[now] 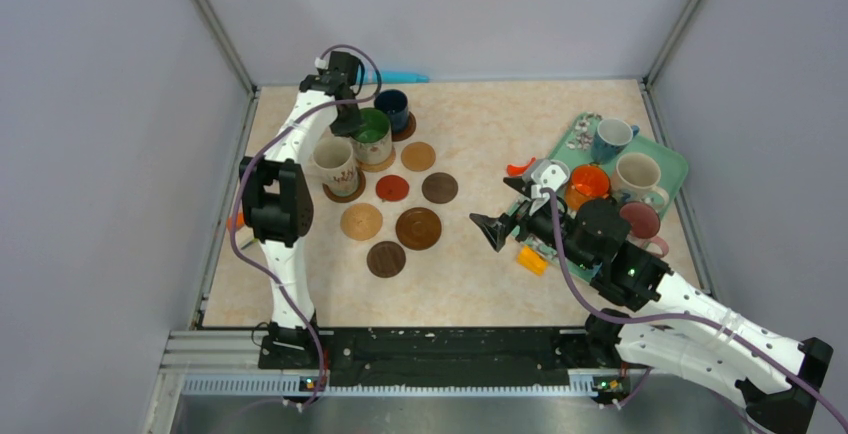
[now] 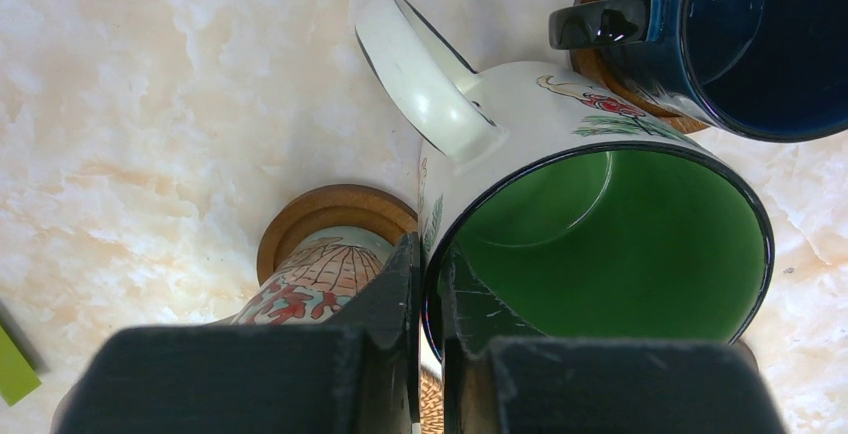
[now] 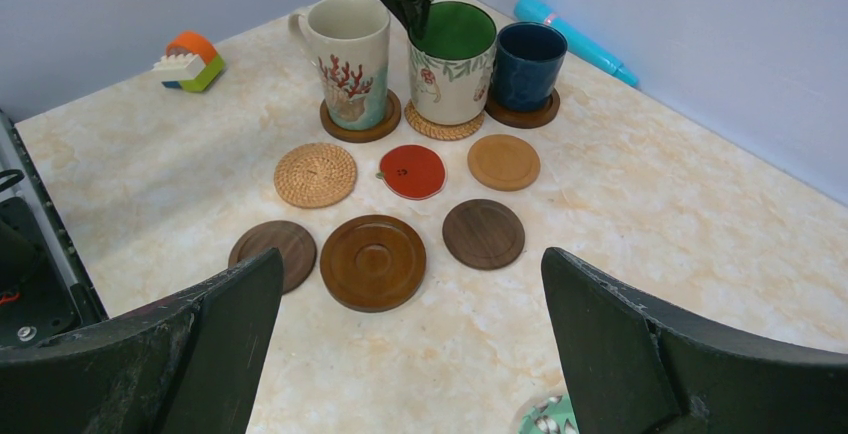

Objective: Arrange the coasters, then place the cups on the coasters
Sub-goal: Place the cup on the coaster.

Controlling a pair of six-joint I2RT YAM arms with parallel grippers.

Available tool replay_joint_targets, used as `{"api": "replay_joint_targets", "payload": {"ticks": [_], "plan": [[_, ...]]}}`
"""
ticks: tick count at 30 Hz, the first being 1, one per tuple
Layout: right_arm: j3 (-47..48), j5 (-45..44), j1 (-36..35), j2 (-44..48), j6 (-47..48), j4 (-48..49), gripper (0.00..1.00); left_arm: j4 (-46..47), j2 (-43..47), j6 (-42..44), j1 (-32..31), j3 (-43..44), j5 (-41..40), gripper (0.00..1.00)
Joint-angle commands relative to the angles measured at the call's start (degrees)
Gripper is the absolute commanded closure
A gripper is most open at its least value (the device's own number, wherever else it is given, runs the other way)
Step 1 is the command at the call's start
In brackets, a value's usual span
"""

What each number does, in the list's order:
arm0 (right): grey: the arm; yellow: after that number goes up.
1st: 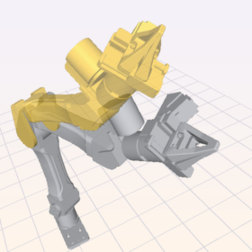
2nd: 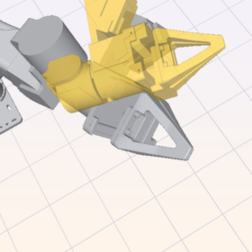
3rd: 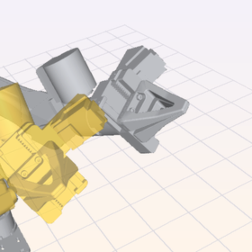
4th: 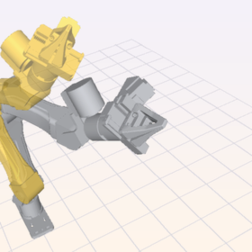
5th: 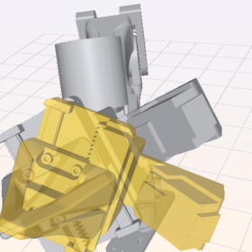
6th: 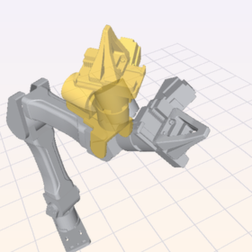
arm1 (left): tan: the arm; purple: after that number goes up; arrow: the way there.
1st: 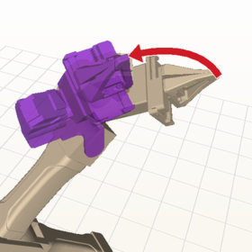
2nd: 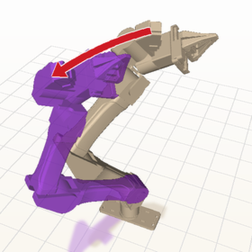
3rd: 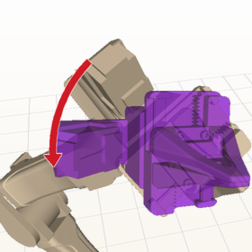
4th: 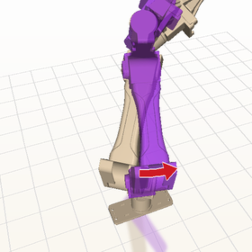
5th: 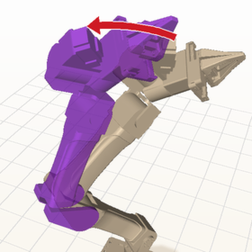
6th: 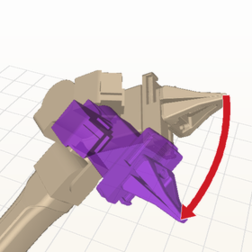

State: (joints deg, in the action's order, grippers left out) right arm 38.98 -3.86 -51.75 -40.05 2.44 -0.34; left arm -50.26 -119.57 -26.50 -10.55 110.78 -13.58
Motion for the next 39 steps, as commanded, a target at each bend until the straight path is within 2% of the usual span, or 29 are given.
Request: {"api": "replay_joint_targets", "payload": {"ticks": [1, 14, 39], "plan": [[-0.2, -0.54, -0.48, 0.87, 0.38, 2.45, 0.01, 1.96, 1.88, -1.13, 0.53, 3.76, 1.7, 0.93], [-0.31, -0.45, -0.47, 1.46, 0.38, 2.38, 0.01, 1.66, 0.75, -1.36, 0.52, 3.5, 1.46, 0.93], [-0.25, -0.36, -0.54, 1.82, 0.55, 2.45, 0.01, 1.62, -0.77, -0.75, 0.97, 3.13, 1.09, 0.86]]}}
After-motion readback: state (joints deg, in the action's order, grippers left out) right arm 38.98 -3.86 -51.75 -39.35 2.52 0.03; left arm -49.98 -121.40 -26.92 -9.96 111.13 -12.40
